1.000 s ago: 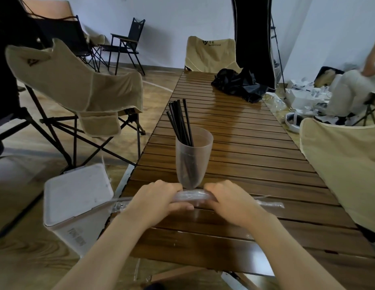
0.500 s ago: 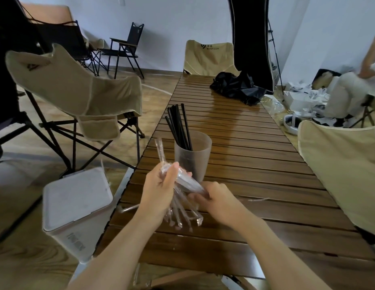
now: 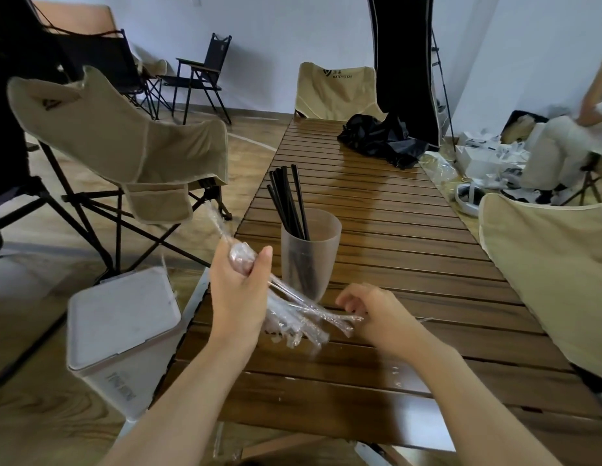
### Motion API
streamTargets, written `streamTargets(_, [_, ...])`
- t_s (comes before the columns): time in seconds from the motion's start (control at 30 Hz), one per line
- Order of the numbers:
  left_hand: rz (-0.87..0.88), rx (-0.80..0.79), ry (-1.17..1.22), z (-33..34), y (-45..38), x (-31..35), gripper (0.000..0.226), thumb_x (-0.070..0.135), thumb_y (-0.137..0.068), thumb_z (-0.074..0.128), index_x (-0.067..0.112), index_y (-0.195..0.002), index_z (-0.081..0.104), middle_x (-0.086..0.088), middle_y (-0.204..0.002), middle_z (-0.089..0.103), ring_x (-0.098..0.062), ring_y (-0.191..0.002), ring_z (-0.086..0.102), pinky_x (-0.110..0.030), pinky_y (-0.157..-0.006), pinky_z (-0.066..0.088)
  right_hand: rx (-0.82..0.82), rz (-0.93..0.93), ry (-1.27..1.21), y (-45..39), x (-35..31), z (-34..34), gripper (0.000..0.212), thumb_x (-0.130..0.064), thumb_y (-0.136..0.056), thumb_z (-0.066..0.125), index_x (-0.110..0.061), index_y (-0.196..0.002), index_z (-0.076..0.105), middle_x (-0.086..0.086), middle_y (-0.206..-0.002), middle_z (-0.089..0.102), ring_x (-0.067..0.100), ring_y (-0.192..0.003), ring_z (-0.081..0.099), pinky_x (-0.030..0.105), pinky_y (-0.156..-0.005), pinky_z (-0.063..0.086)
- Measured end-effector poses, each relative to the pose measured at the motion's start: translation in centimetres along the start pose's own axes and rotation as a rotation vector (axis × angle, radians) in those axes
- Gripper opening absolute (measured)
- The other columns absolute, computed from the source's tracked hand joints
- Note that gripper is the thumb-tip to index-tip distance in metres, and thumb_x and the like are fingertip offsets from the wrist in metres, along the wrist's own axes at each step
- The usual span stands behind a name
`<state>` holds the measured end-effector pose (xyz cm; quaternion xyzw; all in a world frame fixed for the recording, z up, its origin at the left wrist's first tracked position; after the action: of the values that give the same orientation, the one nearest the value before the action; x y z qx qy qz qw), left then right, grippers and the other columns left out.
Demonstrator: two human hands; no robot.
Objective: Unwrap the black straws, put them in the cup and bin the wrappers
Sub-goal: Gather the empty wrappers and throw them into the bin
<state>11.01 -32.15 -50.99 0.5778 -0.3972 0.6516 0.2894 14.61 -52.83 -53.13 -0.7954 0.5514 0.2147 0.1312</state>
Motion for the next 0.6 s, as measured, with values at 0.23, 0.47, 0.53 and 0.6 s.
streamTargets(0.23, [0.091, -0.037, -0.051, -0.5, 0.2, 0.5, 0.045, 0.008, -0.090, 0.062, 0.047, -0.101, 0.044, 0.006, -0.104, 0.057, -0.008, -0.092, 0.059, -0.020, -0.079, 0.049, 0.100, 0.068, -0.051, 0.0, -0.4, -2.3, 0.049, 0.009, -0.082, 0.054, -0.025, -0.118, 0.055, -0.005, -0.110, 0.059, 0.011, -0.103, 0.056, 0.019, -0.084, 0.047])
streamTargets(0.47, [0.078, -0.084, 0.035, -1.0, -0.1, 0.0, 0.013, 0.015, -0.097, 0.052, 0.026, -0.105, 0.050, -0.005, -0.098, 0.059, -0.010, -0.079, 0.060, -0.015, -0.065, 0.053, 0.089, 0.366, 0.308, 1.4, 3.6, -1.5, 0.030, -0.001, -0.086, 0.056, -0.015, -0.113, 0.057, 0.007, -0.118, 0.055, 0.026, -0.104, 0.058, 0.042, -0.091, 0.050])
streamTargets(0.53, [0.066, -0.124, 0.088, -0.8, -0.1, 0.1, 0.017, 0.012, -0.098, 0.049, 0.024, -0.111, 0.050, -0.001, -0.106, 0.063, -0.011, -0.089, 0.066, -0.023, -0.076, 0.056, 0.123, 0.403, 0.312, 1.5, 4.2, -1.1, 0.024, 0.000, -0.087, 0.056, -0.011, -0.107, 0.060, 0.009, -0.114, 0.058, 0.026, -0.099, 0.060, 0.036, -0.086, 0.052])
streamTargets(0.6, [0.073, -0.152, 0.155, -0.5, 0.0, 0.3, 0.022, 0.005, -0.099, 0.044, 0.021, -0.113, 0.048, 0.000, -0.104, 0.065, -0.008, -0.091, 0.068, -0.024, -0.076, 0.057, 0.156, 0.417, 0.279, 1.3, 4.5, -1.1, 0.018, -0.001, -0.087, 0.058, -0.011, -0.101, 0.063, 0.010, -0.104, 0.062, 0.025, -0.092, 0.063, 0.033, -0.080, 0.054])
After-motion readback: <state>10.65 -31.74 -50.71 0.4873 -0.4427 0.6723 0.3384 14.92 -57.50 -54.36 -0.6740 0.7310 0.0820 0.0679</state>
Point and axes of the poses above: each hand's wrist, its own y-axis away from the middle knuckle, its own z-axis out of the palm, x = y × z, the point moved 1 cm from there along -y, towards the middle knuckle
